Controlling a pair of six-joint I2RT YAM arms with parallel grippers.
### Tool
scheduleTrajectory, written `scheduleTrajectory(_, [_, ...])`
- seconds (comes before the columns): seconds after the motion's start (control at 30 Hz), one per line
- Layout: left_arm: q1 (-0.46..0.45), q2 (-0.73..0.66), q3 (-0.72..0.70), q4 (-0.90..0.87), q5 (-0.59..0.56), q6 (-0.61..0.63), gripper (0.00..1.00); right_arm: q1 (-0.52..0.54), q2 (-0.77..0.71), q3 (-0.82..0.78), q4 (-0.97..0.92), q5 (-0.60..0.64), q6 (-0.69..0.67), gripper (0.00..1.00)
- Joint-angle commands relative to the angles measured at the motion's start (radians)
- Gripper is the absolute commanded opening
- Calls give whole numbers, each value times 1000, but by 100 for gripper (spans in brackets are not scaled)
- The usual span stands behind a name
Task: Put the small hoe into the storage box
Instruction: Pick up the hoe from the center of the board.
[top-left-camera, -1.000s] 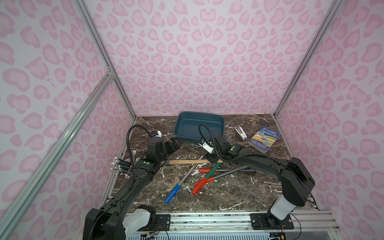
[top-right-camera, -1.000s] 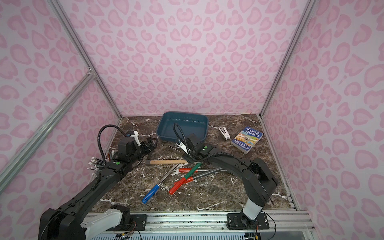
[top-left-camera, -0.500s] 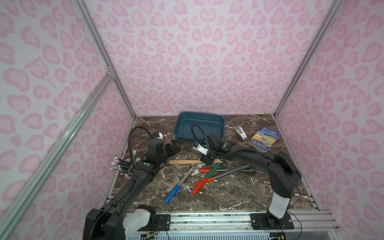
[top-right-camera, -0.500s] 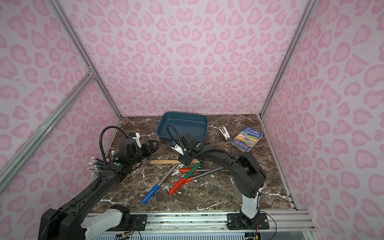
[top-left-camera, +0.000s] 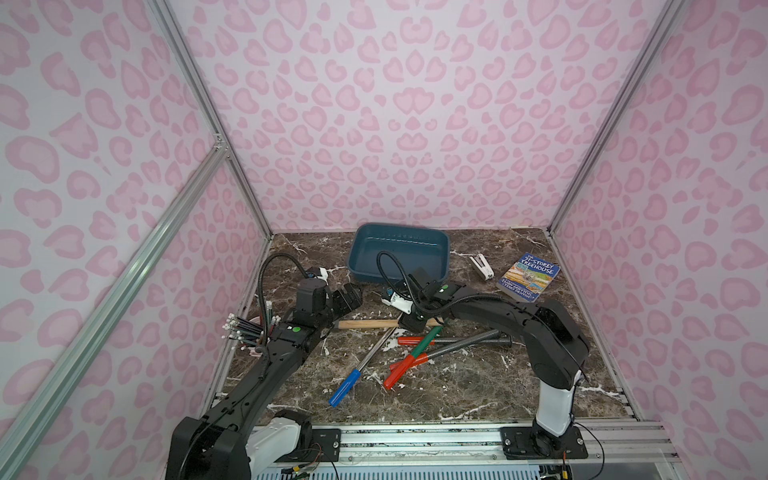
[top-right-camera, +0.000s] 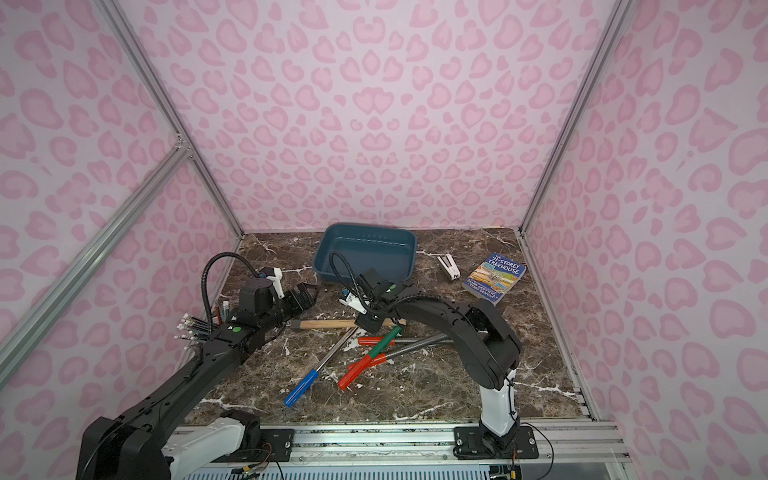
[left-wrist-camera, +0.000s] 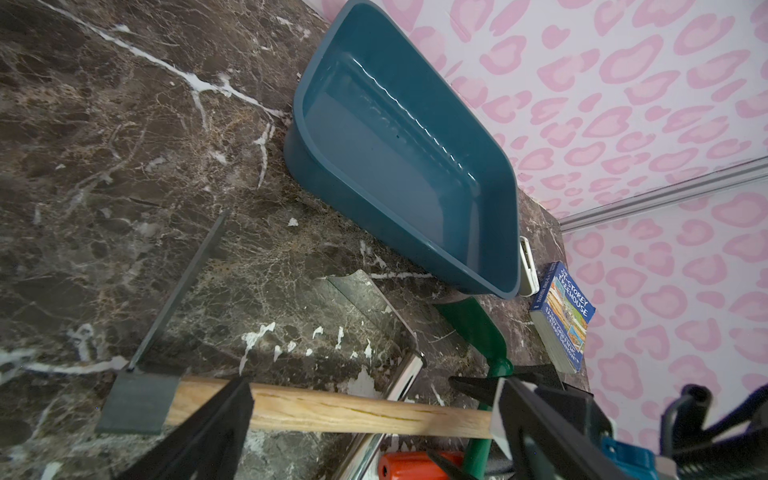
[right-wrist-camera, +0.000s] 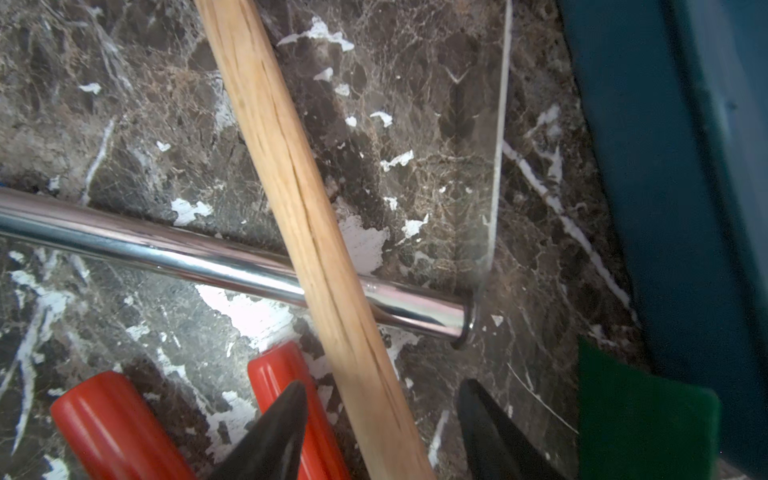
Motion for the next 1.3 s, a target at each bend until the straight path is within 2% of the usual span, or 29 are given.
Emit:
scheduleTrajectory(0.0, [1, 4, -1, 17, 8, 15, 96, 1, 14, 18, -14, -16, -15, 62])
scheduleTrajectory(0.27, [1, -3, -10, 16, 5, 20, 96, 1, 47, 29, -22, -31, -20, 61])
scheduleTrajectory(1.07, [1, -11, -26, 15, 15, 19, 96, -12, 102, 43, -20, -38, -26, 47])
scheduleTrajectory(1.27, [1, -22, -35, 15, 16, 14, 96, -13, 95, 33, 2, -20, -33, 39])
